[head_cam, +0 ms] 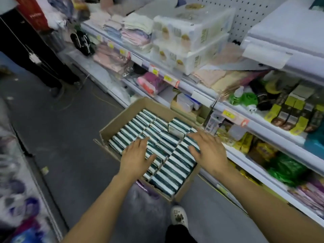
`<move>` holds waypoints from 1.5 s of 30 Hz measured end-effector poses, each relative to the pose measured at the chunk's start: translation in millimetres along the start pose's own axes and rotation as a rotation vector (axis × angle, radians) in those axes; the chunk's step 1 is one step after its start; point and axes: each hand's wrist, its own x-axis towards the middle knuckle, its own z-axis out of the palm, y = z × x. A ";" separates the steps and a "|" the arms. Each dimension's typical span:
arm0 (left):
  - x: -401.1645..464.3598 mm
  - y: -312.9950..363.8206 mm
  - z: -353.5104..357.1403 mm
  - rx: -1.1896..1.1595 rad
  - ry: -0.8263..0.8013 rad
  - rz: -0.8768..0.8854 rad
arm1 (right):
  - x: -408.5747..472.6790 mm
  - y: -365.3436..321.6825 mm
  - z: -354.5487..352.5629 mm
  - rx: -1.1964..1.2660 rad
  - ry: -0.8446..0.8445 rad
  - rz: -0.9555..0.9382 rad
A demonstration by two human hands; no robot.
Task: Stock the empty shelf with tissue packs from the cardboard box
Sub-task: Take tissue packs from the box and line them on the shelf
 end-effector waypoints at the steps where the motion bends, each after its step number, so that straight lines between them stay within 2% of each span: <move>1: 8.1 -5.0 8.3 -0.016 -0.034 -0.020 | 9.0 3.2 11.3 0.005 -0.048 0.013; 4: 36.9 -15.8 29.8 -0.044 -0.126 -0.054 | 38.3 13.5 43.3 0.027 -0.178 0.037; 8: 81.8 -26.3 58.6 -0.064 -0.207 -0.083 | 79.3 29.9 81.9 0.017 -0.262 0.047; 11: 112.8 -30.7 82.6 -0.056 -0.296 -0.037 | 104.0 40.8 111.4 -0.015 -0.341 0.047; 14: 136.5 -36.9 103.5 0.046 -0.426 0.054 | 117.8 44.4 138.4 -0.020 -0.433 0.037; 19: 158.7 -50.8 129.9 0.091 -0.529 0.040 | 125.9 36.6 175.9 -0.181 -0.565 -0.042; 23: 168.0 -53.6 133.1 0.152 -0.559 0.074 | 132.1 28.1 192.6 -0.305 -0.580 -0.070; 26: 168.9 -53.7 132.9 0.288 -0.562 0.132 | 138.3 25.6 197.4 -0.336 -0.537 -0.037; 28: 166.1 -52.5 132.4 0.389 -0.543 0.206 | 141.1 25.2 194.6 -0.310 -0.508 -0.007; 31: 162.1 -56.6 128.8 0.368 -0.470 0.212 | 139.3 25.1 182.9 -0.232 -0.411 0.015; 34: 152.8 -57.4 112.4 0.164 -0.302 0.133 | 130.3 25.1 161.4 -0.101 -0.269 0.066; 37: 132.8 -45.6 85.3 -0.183 -0.189 -0.068 | 113.3 22.1 130.1 0.019 -0.149 0.145; 41: 99.6 -19.5 59.2 -0.659 -0.160 -0.287 | 72.9 13.8 85.7 0.181 -0.006 0.169; 43: 80.8 -0.1 42.9 -1.002 -0.145 -0.315 | 48.9 10.0 65.3 0.297 0.066 0.125; 45: 66.2 19.2 29.4 -1.190 -0.162 -0.308 | 24.0 9.0 44.7 0.342 0.137 0.066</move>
